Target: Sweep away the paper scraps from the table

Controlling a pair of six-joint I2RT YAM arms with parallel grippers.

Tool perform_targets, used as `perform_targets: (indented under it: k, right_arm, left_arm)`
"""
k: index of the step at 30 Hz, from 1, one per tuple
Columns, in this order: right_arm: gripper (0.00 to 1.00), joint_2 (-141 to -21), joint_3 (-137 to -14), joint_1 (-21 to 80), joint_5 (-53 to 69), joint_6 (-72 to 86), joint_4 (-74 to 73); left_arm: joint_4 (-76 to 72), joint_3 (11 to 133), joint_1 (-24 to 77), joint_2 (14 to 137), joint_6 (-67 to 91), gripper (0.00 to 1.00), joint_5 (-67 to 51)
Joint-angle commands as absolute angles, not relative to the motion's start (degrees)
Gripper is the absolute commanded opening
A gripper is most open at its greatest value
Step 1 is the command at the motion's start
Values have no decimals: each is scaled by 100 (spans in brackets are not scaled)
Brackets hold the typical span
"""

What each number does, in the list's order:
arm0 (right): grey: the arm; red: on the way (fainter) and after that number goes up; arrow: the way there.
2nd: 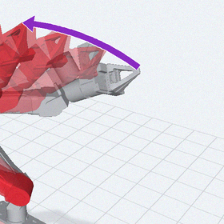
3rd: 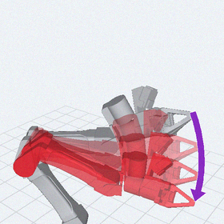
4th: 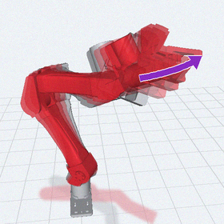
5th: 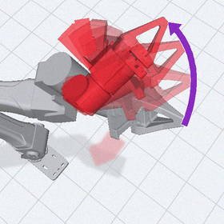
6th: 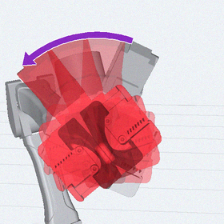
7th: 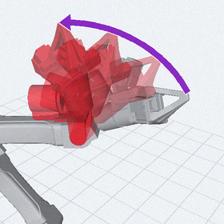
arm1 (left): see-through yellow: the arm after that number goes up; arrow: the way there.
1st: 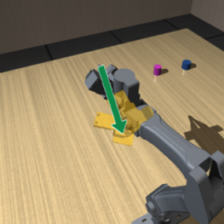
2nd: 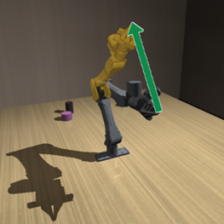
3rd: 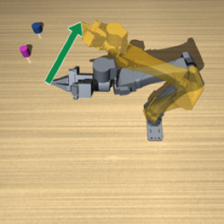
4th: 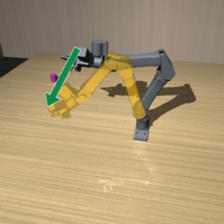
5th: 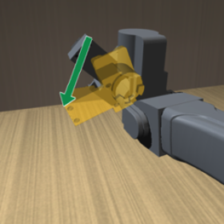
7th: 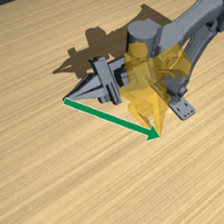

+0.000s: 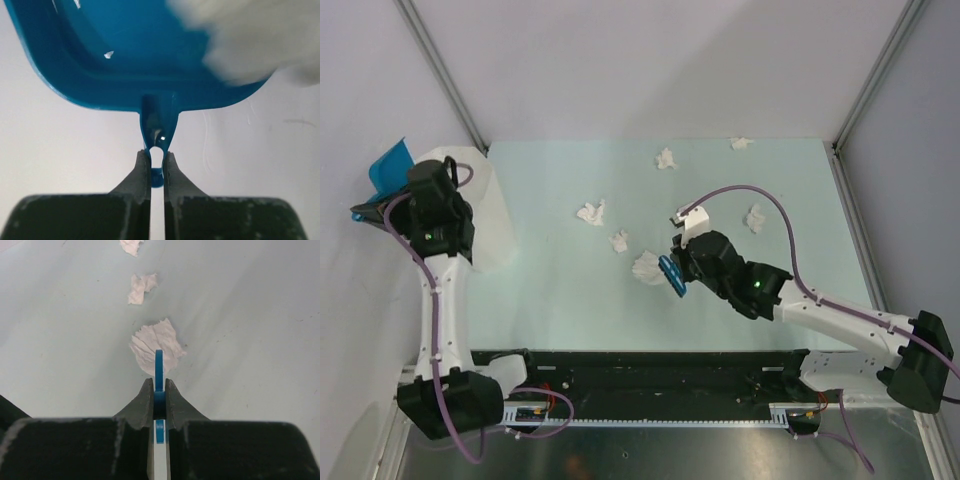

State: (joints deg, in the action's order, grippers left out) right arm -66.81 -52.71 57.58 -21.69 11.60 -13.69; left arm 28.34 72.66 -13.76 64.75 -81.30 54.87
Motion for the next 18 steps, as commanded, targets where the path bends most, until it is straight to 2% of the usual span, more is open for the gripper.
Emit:
perform_targets:
  k: [1,8,11,14,15,18]
  right_arm:
    - [0,-6416,-5291,5774,-2162,1002,-1046]
    - [0,-6276,-5300,5757,-2258,976,-1037]
    - [0,-6267,-5317,5669,-2251,923,-897]
    - [0,-6310,-5422,5196,-2084,958,-660]
    - [0,-6363,-5449,5020,-1987,984,-537]
    - [0,-6486,-5589,4238,-1925,950,-108]
  left_arm:
    - [-1165,6172,-1327,6012,-11195,0,5889]
    - [-1354,6539,-1257,6117,-11066,0,5573]
    - [-1170,6837,-1117,6030,-10452,0,5222]
    - [471,7732,-976,6090,-8741,0,4660]
    - [779,7934,-932,6108,-7971,0,4528]
    - [1142,8244,-713,6082,-7044,0,4000]
